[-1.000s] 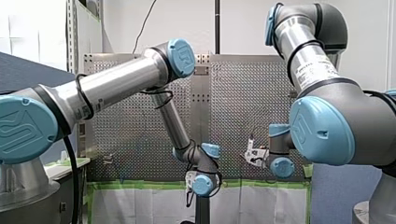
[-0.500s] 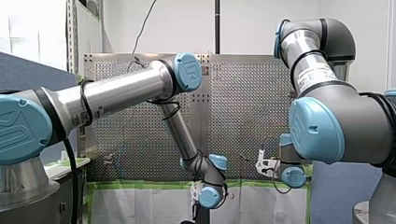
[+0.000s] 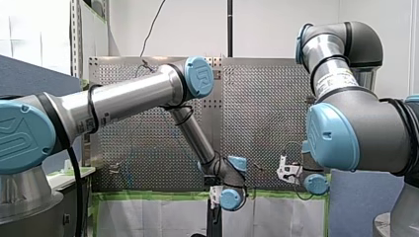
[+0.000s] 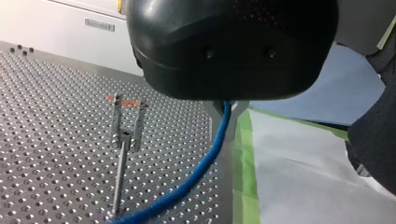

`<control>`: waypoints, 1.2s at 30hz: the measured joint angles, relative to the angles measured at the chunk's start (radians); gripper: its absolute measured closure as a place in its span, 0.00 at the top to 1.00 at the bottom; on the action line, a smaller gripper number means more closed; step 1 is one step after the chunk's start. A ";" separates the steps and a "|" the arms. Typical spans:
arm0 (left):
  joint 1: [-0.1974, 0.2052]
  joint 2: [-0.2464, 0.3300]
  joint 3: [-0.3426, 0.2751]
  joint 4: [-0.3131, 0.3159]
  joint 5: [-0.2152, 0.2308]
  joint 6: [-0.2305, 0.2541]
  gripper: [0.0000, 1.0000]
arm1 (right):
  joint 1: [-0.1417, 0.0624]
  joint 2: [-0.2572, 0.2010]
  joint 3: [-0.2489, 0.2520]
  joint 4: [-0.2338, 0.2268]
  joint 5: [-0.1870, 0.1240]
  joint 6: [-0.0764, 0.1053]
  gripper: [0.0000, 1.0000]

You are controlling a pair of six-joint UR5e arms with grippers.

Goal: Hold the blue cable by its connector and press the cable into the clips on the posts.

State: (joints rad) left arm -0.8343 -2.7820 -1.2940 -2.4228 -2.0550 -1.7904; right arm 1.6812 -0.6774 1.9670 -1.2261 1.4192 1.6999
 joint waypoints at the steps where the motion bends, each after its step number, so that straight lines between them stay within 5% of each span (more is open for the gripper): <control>1: 0.001 0.000 0.007 -0.004 0.000 0.000 0.00 | -0.002 0.001 -0.006 0.004 -0.003 0.001 0.00; 21: 0.021 -0.001 0.149 -0.023 0.015 -0.011 0.00 | -0.075 0.069 -0.139 0.062 -0.051 0.005 0.00; 36: 0.040 -0.028 0.173 -0.036 0.062 -0.011 0.00 | -0.083 0.073 -0.181 0.091 -0.086 0.006 0.00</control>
State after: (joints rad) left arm -0.7948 -2.8103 -1.1208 -2.4593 -1.9926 -1.8015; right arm 1.5978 -0.6048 1.7860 -1.1350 1.3334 1.7061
